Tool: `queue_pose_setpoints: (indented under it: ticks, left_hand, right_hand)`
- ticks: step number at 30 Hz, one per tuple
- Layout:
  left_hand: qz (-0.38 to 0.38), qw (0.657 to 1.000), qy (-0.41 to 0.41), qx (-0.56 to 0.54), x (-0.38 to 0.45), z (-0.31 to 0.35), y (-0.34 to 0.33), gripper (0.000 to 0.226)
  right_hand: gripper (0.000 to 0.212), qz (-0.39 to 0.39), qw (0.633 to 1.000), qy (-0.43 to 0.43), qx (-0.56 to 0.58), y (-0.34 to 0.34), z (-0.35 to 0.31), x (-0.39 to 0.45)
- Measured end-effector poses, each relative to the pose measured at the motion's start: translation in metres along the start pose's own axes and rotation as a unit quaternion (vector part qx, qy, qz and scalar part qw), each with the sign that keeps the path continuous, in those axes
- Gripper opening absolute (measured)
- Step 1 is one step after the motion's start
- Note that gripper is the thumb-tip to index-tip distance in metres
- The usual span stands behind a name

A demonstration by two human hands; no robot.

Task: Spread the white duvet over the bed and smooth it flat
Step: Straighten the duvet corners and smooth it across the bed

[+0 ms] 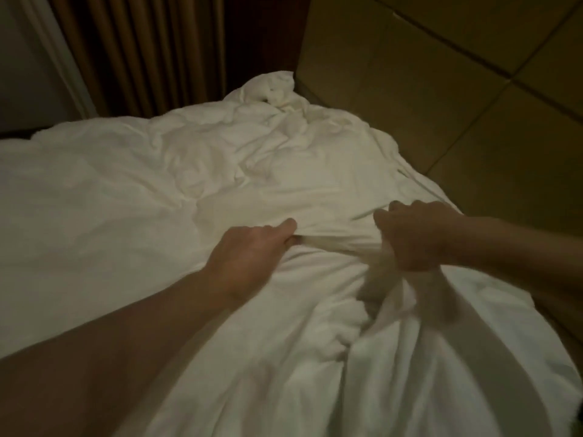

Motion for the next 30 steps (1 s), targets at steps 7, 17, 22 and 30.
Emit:
queue_pose_setpoints:
  ticks: [7,17,22,30]
  left_hand:
    - [-0.194,0.962,0.189,-0.043,0.022,-0.039,-0.075,0.046]
    - [0.025,0.968,0.107,-0.227,0.072,0.007,-0.020,0.021]
    - [-0.038,0.958,0.144,-0.243,0.111,0.012,-0.033,0.026]
    - [-0.171,0.902,0.353,-0.182,0.082,-0.067,-0.104,0.039]
  right_hand:
    - [0.022,0.105,0.994,0.000,-0.019,0.010,-0.029,0.097]
    - [0.020,0.052,0.990,-0.014,0.130,0.002,0.032,0.034]
    - [0.029,-0.102,0.945,0.031,0.308,0.000,0.075,0.074]
    - [0.118,-0.045,0.913,0.154,0.376,0.012,0.065,-0.016]
Point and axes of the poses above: each hand's wrist, its own x-axis towards the middle knuckle, its own y-axis out of the back of the hand, z = x × y, the point moved 8 cm from there along x, towards the middle knuckle, and after that the axes turned 2 degrees about -z, right-handed, at the moved point
